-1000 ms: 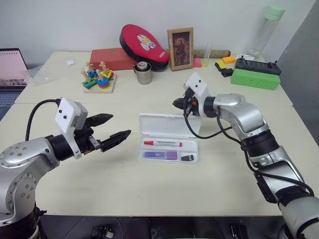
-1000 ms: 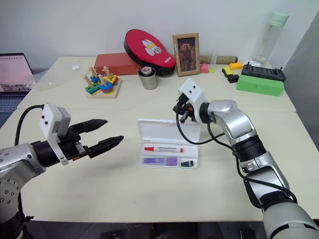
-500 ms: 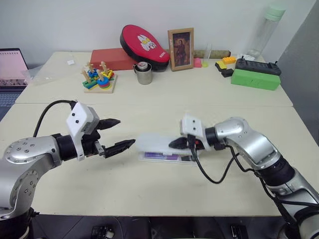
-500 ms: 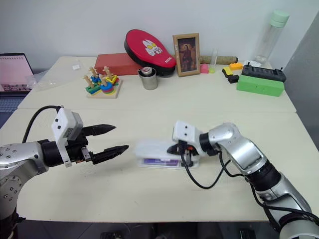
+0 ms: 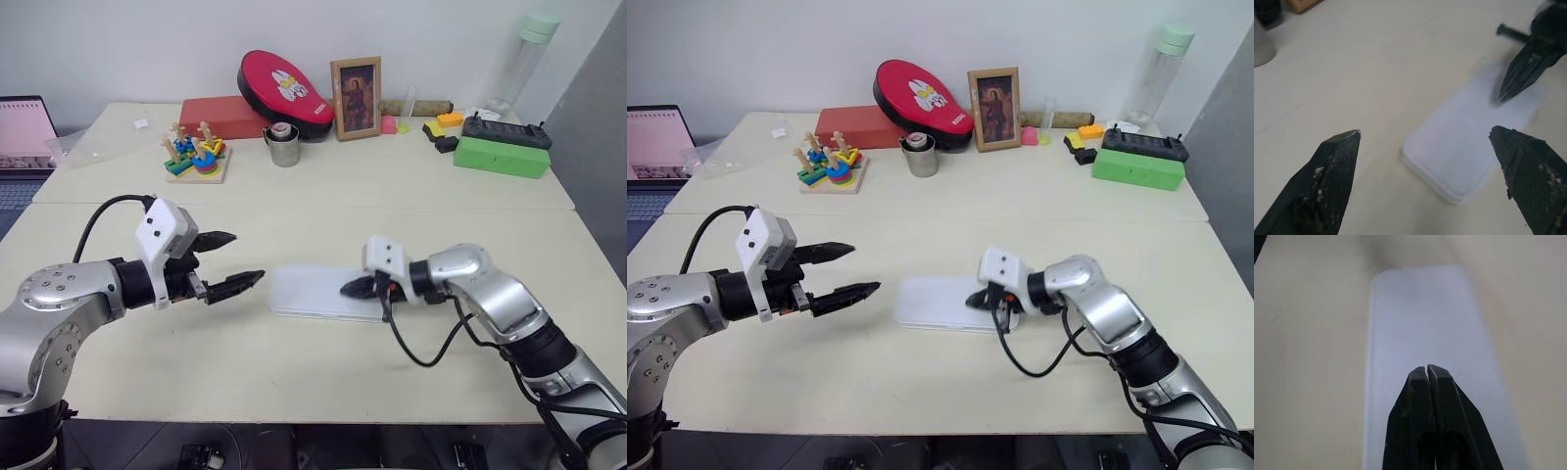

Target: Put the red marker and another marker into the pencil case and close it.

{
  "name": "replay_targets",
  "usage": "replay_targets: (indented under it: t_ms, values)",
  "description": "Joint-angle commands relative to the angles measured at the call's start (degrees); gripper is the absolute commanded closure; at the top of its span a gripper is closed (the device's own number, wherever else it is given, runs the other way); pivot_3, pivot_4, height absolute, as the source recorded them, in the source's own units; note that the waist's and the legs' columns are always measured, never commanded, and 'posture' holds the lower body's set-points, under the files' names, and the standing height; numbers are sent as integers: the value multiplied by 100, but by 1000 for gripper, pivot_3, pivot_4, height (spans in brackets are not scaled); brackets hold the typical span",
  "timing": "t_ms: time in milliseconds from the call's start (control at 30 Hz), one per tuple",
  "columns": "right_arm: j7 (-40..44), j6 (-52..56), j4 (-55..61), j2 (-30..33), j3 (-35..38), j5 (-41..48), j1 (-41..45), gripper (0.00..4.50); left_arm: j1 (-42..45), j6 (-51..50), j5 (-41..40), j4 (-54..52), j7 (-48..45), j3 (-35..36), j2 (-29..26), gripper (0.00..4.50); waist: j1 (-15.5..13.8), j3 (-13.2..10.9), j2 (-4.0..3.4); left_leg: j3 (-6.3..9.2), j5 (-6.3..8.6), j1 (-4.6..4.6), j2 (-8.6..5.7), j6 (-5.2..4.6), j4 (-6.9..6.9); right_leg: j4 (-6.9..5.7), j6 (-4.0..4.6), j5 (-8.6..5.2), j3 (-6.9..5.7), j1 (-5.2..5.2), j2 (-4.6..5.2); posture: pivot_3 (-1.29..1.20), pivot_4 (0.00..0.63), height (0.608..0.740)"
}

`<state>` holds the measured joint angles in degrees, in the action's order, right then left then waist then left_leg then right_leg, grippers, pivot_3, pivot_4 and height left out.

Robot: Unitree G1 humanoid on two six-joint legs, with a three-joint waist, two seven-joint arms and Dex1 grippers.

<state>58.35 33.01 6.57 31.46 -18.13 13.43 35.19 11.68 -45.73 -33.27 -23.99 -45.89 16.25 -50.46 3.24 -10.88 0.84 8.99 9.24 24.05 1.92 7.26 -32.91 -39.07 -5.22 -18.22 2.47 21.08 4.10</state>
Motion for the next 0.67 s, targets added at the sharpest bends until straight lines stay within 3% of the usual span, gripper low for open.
replay_targets:
  t_ms: [33,167,500,667]
  values:
    - [-194,90,-231,76,799,319,135,3438,254,251,466,576,545,-16,147,0,1,0,0,0,0,1,0,0,0,1,0,0,0,1,0,0,150,740]
    - [-310,170,-716,208,1461,550,223,2523,528,479,739,1268,912,-1,413,0,0,-1,0,0,0,6,0,0,2,1,1,0,-2,4,0,0,150,740]
    - [-403,99,-916,369,1791,503,-5,72,682,948,1061,1998,942,200,321,0,13,-1,0,-1,0,10,0,0,6,2,1,0,0,10,0,0,150,740]
    - [-397,41,-1032,346,1780,455,64,28,648,867,1144,2120,1071,237,323,0,13,-1,0,-3,0,9,0,0,6,1,1,0,1,10,0,0,150,740]
